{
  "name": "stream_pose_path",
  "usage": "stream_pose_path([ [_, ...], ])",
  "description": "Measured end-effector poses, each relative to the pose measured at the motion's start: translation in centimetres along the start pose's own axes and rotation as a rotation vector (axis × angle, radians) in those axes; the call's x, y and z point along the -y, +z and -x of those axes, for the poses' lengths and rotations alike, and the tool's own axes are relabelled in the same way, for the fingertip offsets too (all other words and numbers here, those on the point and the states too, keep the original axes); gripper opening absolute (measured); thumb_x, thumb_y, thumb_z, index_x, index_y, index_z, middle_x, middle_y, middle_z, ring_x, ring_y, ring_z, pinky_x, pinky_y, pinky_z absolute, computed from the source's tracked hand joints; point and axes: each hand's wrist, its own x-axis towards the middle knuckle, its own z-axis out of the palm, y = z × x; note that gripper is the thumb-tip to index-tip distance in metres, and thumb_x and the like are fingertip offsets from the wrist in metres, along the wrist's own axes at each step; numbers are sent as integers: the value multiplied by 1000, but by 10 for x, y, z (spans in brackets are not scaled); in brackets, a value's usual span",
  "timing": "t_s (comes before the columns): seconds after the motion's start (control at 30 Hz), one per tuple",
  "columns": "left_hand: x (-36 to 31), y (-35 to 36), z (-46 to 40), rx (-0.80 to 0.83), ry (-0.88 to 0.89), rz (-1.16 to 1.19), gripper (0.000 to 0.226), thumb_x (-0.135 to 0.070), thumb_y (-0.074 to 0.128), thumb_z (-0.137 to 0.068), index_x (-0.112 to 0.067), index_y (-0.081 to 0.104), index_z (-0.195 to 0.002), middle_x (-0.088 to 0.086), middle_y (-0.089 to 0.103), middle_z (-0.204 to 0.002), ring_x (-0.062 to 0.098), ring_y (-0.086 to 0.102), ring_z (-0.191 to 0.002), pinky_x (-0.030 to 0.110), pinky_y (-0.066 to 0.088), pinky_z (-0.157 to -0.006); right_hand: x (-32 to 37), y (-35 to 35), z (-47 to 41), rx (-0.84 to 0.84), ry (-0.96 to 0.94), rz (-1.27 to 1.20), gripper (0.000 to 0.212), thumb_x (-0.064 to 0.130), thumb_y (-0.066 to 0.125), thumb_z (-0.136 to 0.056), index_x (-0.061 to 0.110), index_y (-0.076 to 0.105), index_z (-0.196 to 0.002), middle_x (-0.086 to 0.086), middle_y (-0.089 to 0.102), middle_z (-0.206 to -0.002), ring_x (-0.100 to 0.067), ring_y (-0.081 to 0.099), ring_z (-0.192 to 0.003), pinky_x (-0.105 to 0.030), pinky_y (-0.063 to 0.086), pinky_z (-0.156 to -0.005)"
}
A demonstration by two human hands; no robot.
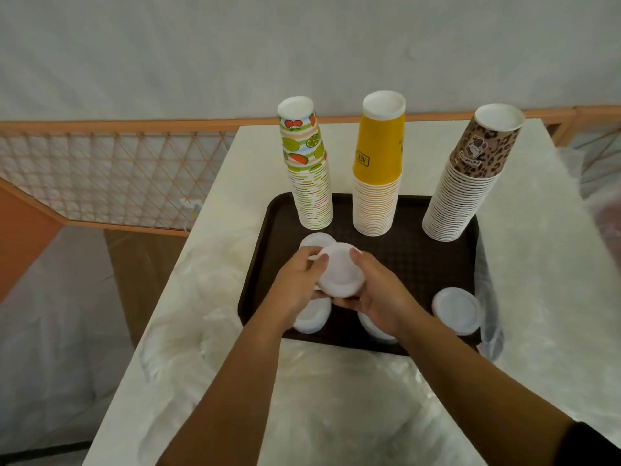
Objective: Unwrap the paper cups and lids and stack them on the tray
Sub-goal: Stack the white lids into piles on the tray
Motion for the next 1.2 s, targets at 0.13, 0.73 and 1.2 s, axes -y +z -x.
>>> stream_pose_path([
  [0.13,21,-14,-1,-257,162,-403,31,-33,47,-97,-16,47,-123,-4,50,-108,10,50,-95,15,44,-68,-15,19,-12,-120,-176,686,44,41,39,-98,15,44,-134,-8,48,-132,-25,52,-114,-34,48,-93],
  [0.73,56,-8,9,-337,82,-466,43,-30,36,-101,-14,40,-141,6,49,-139,21,46,-127,28,36,-102,-47,29,-21,-240,-432,1208,59,44,49,-94,19,31,-144,-10,33,-140,-24,41,-122,-31,38,-102],
  [1.2,54,-7,16,-330,-163,197,51,-53,28,-97,-20,47,-132,3,52,-116,20,50,-107,44,44,-102,-43,30,-19,-89,-686,1361,88,48,73,-75,22,28,-146,-1,36,-146,-19,34,-131,-34,32,-110],
])
